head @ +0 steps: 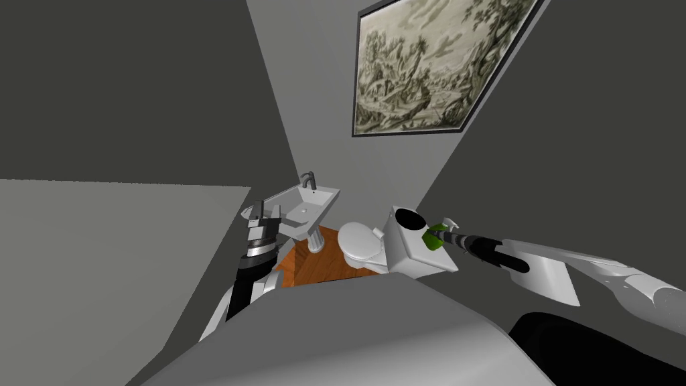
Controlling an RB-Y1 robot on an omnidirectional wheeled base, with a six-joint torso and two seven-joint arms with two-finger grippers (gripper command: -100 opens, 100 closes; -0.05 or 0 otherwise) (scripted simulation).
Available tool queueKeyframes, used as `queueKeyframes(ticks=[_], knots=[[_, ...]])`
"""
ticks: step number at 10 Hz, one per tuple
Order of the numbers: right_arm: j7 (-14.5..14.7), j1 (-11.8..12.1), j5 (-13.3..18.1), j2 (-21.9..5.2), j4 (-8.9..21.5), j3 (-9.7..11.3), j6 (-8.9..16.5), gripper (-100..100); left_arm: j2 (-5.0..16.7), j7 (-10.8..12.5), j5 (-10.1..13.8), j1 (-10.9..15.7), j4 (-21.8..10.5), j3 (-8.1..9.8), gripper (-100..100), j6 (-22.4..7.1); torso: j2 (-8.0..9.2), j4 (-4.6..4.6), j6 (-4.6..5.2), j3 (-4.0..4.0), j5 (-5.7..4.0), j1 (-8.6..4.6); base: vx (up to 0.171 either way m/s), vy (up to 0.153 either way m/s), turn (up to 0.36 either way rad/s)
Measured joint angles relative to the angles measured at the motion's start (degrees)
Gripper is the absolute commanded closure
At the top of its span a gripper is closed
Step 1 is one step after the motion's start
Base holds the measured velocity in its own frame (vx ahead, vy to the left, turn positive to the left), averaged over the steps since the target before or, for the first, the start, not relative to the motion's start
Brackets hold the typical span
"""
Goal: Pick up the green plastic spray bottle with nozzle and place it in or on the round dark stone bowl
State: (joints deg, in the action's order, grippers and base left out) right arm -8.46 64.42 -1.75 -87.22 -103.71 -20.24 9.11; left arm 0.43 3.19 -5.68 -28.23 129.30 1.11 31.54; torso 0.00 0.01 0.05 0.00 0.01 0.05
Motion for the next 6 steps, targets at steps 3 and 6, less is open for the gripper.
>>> queueKeyframes(ticks=[3, 6], knots=[[0.17, -0.58, 0.17, 0.66, 0.60, 0.68, -0.02, -100, 0.00, 0.00, 0.00, 0.00, 0.00, 0.00, 0, 0.00, -0.07, -0.01, -0.02, -0.04, -0.02, -0.08, 0.031, -0.008, 0.087], [1.11, -2.67, 1.23, 3.12, 1.66, 3.09, -0.17, 100, 0.00, 0.00, 0.00, -0.01, 0.00, 0.01, 0, 0.00, -0.08, -0.02, 0.01, -0.05, -0.03, -0.12, 0.025, -0.013, 0.041]])
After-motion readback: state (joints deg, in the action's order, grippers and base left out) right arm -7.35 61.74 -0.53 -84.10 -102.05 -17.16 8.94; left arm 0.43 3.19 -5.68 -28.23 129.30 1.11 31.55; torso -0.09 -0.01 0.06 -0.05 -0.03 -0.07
